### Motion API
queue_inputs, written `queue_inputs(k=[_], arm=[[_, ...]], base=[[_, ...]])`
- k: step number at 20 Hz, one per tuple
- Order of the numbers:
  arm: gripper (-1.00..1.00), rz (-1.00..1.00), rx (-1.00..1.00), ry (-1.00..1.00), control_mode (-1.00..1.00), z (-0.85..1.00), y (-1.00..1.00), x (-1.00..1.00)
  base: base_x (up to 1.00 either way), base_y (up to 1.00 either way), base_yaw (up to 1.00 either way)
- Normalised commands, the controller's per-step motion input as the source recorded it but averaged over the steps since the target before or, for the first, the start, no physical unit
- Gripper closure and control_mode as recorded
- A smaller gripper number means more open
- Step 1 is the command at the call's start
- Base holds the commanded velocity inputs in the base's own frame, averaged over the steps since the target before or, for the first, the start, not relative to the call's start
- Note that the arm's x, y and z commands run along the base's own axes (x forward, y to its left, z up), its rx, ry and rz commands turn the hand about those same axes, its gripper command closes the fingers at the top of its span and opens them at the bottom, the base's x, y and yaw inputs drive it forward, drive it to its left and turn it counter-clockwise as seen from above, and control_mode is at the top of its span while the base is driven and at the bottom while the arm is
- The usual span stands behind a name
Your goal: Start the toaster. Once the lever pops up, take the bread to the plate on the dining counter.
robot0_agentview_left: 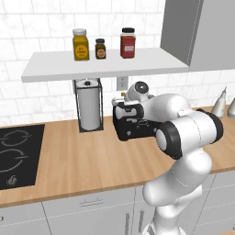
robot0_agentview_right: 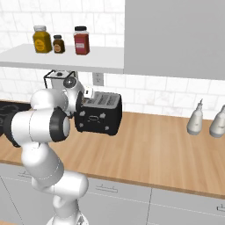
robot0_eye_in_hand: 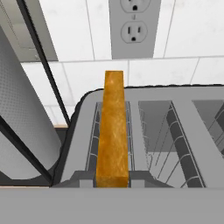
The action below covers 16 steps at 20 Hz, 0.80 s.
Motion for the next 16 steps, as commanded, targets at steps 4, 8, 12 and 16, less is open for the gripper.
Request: queue_inputs(k=[4,8,12,16], arm=[[1.00,0.00,0.00,0.00,-1.00,0.00,0.00,0.00],[1.00,0.00,0.00,0.00,-1.00,0.01,0.00,0.00],[1.00,0.00,0.00,0.00,-1.00,0.17,0.00,0.00],[1.00,0.00,0.00,0.00,-1.00,0.30,0.00,-0.12]], base=[[0.00,0.00,0.00],[0.00,0.00,0.00],[0.00,0.00,0.00],[0.00,0.00,0.00]])
